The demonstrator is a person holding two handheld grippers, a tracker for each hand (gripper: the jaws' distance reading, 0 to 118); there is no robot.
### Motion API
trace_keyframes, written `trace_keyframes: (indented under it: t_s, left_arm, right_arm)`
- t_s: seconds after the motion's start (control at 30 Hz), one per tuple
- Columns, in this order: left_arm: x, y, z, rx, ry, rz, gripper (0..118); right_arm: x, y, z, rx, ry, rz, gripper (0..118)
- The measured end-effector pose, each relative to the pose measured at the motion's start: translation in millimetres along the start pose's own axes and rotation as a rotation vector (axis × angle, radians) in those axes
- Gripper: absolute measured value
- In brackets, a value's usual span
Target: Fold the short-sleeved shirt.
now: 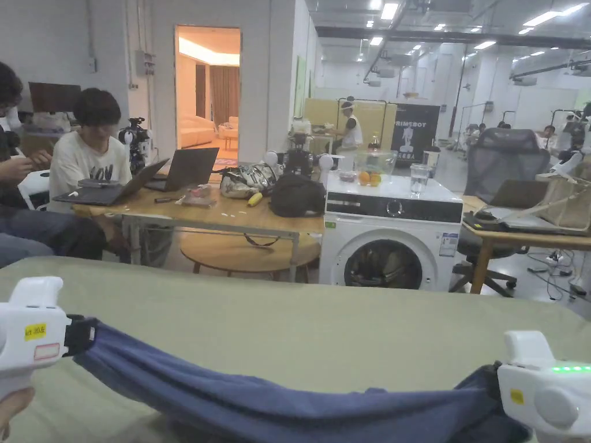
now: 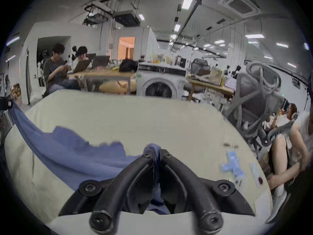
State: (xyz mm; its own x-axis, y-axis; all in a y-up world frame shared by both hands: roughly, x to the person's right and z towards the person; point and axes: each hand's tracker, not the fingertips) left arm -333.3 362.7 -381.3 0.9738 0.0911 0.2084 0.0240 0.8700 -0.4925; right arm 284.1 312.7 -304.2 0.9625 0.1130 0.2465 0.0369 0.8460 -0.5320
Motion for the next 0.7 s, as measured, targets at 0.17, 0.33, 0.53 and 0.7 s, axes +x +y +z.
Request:
trace_keyframes:
  t_s: [0.17, 0.33, 0.53, 0.7]
  left_arm:
    - [10, -80, 19, -0.081, -0.025, 0.023, 0]
    - [7, -123, 39, -0.115, -0.007, 0.09, 0]
    - [-8, -142, 43, -0.136, 0.0, 0.167, 0]
    - [-2, -145, 44, -0.148, 0.011, 0.161, 42]
  right_arm:
    - [0, -74, 19, -0.077, -0.013, -0.046, 2]
    - [2, -104, 30, -0.092, -0.025, -0.052, 3]
    - [-1, -118, 28, -0.115, -0.043, -0.031, 42]
    - [-13, -113, 42, -0.048, -0.086, -0.04, 57]
